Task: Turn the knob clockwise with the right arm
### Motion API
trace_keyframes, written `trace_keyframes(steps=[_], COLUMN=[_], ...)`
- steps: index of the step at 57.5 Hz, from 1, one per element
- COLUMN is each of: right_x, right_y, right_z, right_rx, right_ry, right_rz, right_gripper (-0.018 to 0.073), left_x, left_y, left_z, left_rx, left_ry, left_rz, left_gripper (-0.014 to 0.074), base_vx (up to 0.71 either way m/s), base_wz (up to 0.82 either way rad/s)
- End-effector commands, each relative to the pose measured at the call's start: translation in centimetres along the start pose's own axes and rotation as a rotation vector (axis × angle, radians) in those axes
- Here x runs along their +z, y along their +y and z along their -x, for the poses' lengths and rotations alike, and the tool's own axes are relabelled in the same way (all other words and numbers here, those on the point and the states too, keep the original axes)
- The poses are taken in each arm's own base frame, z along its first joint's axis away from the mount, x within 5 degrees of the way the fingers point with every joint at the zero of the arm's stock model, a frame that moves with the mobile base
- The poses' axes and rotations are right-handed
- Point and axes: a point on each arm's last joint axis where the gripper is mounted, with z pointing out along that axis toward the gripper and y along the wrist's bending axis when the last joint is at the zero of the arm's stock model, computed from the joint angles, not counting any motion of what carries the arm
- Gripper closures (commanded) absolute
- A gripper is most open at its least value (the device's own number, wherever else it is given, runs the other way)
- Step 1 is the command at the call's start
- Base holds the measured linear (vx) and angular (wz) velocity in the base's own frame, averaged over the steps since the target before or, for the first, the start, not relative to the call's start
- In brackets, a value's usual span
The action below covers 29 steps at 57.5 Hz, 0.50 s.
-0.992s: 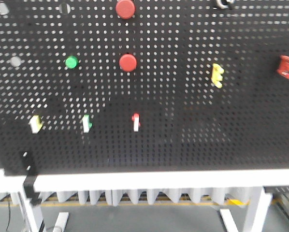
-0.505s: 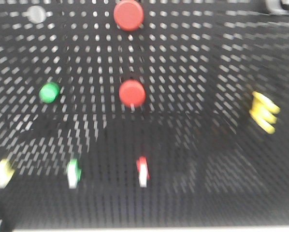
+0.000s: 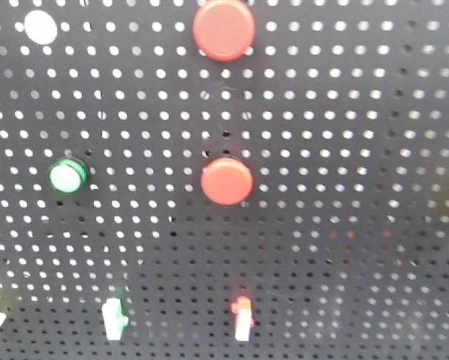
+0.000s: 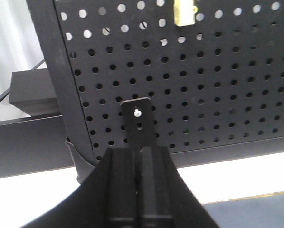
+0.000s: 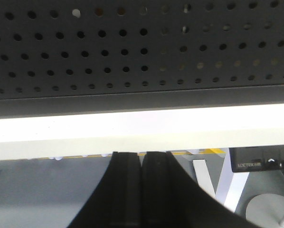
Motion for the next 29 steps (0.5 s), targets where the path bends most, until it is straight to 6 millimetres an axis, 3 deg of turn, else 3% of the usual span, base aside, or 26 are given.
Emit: trace_keyframes(steps=[1,29], right_x=[-0.04,-0.04], right_y=[0.06,-0.22], right_z=[0.61,0.65], right_rx=[-0.023,-0.157], right_ry=[-0.090,-0.093], right_rz=[0.006,-0.031], right_gripper=[0.0567,0.0567], left_x=[0.06,0.06], left_y=[0.02,0.02], left_z=[-0.25,-0.25], left_rx=[-0.008,-0.008], left_ry=[-0.068,-0.068], left_rz=[0.009,0.009], left_gripper=[0.0603,0.0603], base_vx=[0.03,0.00], base_wz=[0.02,0.00])
